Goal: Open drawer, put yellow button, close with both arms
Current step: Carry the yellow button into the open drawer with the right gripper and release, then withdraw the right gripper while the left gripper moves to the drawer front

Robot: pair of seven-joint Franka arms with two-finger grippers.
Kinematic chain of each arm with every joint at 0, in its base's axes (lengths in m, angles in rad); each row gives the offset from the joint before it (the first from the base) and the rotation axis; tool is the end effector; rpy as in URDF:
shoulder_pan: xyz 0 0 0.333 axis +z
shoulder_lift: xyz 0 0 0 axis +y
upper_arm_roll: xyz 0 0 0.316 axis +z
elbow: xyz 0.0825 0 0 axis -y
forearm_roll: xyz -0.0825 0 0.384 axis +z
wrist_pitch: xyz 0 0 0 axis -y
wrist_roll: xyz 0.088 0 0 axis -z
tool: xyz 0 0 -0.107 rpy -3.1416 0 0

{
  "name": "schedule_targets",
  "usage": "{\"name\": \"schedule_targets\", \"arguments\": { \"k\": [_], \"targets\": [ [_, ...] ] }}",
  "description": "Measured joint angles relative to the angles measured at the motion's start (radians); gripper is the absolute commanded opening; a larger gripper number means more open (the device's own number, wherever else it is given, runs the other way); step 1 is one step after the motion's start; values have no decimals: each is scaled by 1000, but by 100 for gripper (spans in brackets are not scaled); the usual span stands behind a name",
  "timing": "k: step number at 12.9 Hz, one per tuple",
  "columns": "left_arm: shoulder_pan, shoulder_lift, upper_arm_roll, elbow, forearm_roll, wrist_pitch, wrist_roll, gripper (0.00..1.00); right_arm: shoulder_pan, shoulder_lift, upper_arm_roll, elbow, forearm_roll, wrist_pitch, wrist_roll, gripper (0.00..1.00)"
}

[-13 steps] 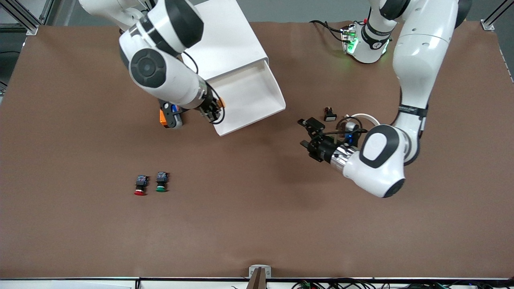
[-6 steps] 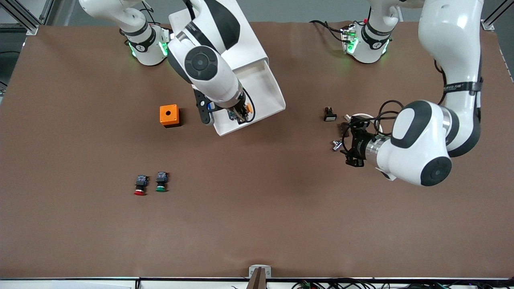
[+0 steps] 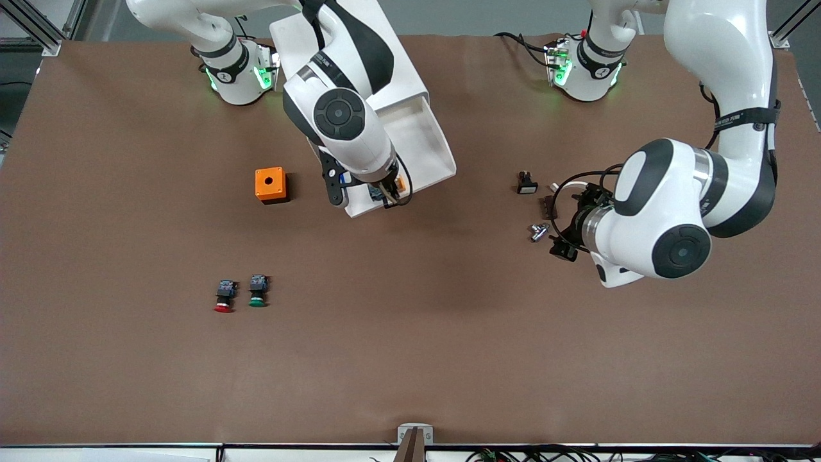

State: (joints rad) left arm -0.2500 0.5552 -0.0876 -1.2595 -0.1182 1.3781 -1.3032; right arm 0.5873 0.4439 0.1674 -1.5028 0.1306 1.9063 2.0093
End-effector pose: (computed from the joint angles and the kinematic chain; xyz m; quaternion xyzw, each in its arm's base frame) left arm 0.6258 -0.2217 0.4137 -0.8606 -0.4543 0.2071 0.1006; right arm 0.5011 0.4613 0.4130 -0.7878 0.6080 0.0986 0.0011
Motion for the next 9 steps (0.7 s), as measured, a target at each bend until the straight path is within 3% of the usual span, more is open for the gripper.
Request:
{"name": "schedule_targets", "arguments": {
  "k": [2,4,9],
  "targets": [
    [-5,-4,-1,1,24,35,102,100,11,-4,4,10,-63,1,-34,100],
    [-5,-6,-1,1,26,89,239,100,-3,-13,-2,29,-73,-16,-66,100],
    [-38,-7,-12,-5,50,231,455,100,-227,-76,-12,108,-23,-183,-456,100]
  ]
}}
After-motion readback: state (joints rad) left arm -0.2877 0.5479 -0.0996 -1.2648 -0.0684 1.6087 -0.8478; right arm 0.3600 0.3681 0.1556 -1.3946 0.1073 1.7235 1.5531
